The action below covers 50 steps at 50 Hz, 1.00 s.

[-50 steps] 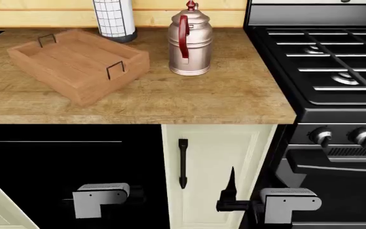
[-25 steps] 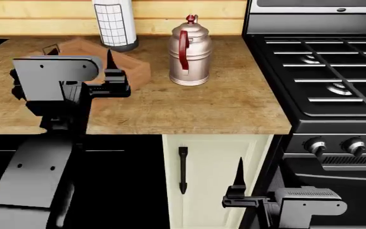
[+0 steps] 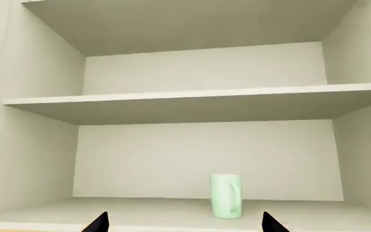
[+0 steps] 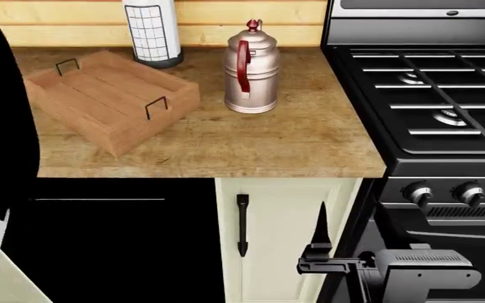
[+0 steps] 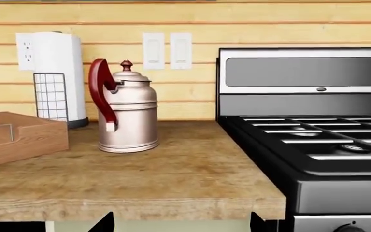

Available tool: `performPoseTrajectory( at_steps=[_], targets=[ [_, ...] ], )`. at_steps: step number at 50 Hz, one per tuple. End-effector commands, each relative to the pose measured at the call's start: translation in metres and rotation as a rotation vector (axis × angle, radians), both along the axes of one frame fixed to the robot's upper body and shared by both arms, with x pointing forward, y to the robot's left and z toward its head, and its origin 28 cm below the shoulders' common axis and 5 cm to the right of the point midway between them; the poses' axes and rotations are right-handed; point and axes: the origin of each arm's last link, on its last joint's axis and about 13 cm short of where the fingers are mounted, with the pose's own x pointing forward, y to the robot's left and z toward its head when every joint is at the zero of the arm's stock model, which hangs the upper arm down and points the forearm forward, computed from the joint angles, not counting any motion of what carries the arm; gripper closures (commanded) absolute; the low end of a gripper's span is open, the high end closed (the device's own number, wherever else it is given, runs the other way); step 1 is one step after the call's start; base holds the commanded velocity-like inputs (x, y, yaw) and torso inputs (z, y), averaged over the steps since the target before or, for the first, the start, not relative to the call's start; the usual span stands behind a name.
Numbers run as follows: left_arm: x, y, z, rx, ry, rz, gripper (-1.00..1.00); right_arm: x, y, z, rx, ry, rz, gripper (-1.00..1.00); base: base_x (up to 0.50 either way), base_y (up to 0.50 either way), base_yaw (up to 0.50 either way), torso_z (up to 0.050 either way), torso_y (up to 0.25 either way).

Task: Pick the kettle from the counter and place it on the tray. Then pick the mug from the cabinet and place it on the tray. Then close the cabinet doors.

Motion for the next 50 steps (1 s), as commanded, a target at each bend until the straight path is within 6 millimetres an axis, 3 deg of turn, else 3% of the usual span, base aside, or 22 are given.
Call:
performPoseTrajectory(
  at_steps=[1,19,37,41,46,48,50],
  targets=[
    [-0.042,-0.008,0.066,-0.020,-0.018,0.044,-1.00,-0.006,0.000,0.011,0.005,-0.031,0.013,-1.00,0.00,0.00,0.00,0.050,0.000],
    [-0.056,-0.015,0.061,-0.020,0.065,0.050,-1.00,-0.011,-0.003,0.017,0.034,-0.054,0.011,-1.00,0.00,0.00,0.00,0.050,0.000],
    [-0.051,-0.016,0.060,-0.006,0.076,0.036,-1.00,-0.012,-0.007,0.023,0.034,-0.074,-0.005,-1.00,0.00,-0.44,0.00,0.000,0.000],
    [-0.050,-0.014,0.060,-0.001,0.084,0.045,-1.00,-0.012,-0.013,0.050,-0.050,-0.114,-0.061,-1.00,0.00,0.00,0.00,0.000,0.000],
    [-0.050,-0.011,0.060,0.006,0.078,0.057,-1.00,-0.019,-0.025,0.114,-0.107,-0.214,-0.077,-1.00,0.00,0.00,0.00,0.000,0.000],
    [-0.050,-0.009,0.061,0.008,0.078,0.059,-1.00,-0.020,-0.022,0.141,-0.113,-0.313,-0.009,-1.00,0.00,0.00,0.00,0.000,0.000],
    [-0.050,-0.009,0.061,0.008,0.078,0.059,-1.00,-0.029,-0.026,0.163,-0.121,-0.279,-0.026,-1.00,0.00,0.00,0.00,0.000,0.000]
  ],
)
